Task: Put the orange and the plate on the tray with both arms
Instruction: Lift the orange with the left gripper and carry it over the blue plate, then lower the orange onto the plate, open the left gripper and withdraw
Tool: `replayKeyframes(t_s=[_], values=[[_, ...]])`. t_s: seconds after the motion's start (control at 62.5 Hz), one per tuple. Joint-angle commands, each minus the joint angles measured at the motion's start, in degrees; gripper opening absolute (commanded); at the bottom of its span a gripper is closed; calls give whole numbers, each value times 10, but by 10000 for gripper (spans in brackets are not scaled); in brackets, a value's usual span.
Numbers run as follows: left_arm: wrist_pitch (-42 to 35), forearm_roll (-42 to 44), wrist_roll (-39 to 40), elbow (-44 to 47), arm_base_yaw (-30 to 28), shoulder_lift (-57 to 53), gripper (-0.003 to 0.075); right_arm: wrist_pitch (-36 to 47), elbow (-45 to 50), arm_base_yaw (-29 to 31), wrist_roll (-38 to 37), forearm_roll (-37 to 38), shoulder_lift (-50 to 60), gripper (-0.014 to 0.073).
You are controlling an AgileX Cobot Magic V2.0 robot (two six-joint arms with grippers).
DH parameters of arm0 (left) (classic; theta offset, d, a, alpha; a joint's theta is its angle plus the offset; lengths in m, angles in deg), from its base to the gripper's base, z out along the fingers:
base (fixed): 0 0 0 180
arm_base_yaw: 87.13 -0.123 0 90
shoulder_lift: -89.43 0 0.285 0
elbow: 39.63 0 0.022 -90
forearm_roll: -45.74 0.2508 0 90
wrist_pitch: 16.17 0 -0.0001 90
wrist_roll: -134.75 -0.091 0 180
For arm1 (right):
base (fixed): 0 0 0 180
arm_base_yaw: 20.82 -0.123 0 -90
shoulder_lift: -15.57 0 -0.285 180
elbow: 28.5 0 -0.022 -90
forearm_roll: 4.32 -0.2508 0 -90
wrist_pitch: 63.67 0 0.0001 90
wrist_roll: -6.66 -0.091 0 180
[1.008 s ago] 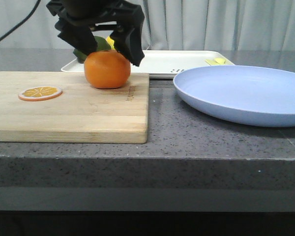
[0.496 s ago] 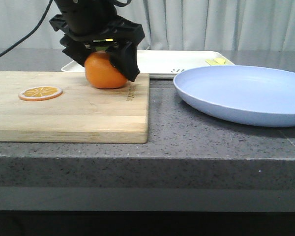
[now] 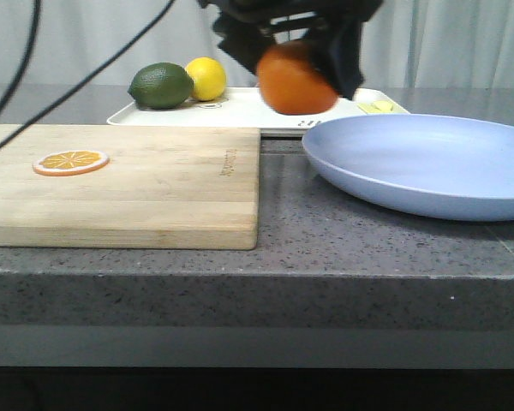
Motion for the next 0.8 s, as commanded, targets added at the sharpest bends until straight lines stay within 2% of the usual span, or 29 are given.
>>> replayKeyframes(t_s=[0.0, 0.272, 0.336, 0.448, 0.512, 0.784], values=[[-28, -5, -1, -55, 27, 3, 430, 30, -20, 0, 3, 0, -1, 570], [-27, -5, -1, -152, 66, 92, 440, 28, -20, 0, 3, 0, -1, 570], [-25, -5, -1, -167, 70, 105, 482, 28, -20, 0, 3, 0, -1, 570], [-28, -5, -1, -183, 78, 121, 610, 26, -20, 0, 3, 0, -1, 570], [-28, -5, -1, -188, 79, 126, 656, 25, -20, 0, 3, 0, -1, 570], [-14, -5, 9, -188, 80, 108, 673, 25, -20, 0, 3, 0, -1, 570]])
